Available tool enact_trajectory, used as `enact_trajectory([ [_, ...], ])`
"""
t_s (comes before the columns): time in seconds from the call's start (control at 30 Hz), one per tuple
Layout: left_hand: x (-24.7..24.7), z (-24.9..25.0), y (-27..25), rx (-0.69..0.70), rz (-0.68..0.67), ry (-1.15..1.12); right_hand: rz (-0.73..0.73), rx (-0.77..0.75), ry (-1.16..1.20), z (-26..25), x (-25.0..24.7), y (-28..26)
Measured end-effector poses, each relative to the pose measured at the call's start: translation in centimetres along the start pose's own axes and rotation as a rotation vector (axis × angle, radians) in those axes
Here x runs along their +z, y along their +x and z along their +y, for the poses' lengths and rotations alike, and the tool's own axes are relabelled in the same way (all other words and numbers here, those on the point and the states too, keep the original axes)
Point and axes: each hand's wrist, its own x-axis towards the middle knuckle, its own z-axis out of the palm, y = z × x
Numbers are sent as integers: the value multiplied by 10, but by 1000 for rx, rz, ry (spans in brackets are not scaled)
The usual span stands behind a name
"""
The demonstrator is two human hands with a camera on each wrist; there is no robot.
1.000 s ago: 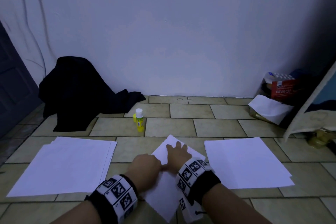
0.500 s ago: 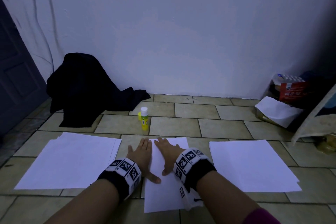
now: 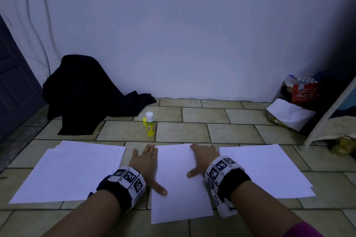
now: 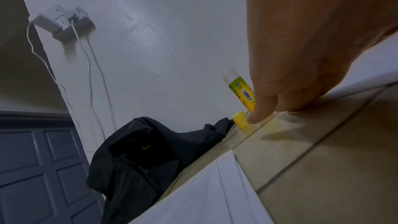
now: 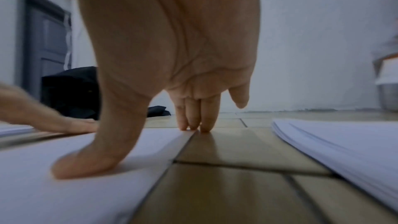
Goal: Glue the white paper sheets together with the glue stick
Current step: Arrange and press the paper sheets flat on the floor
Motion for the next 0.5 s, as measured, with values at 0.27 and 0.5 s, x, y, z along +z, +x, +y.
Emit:
enact_trajectory([
  [0.27,-31,10,-20,-85,152,77,146,63,-167,-33,6,-11],
  [0.5,-16,3,-21,86,195,-61,66,16,-28,-56,25,-10],
])
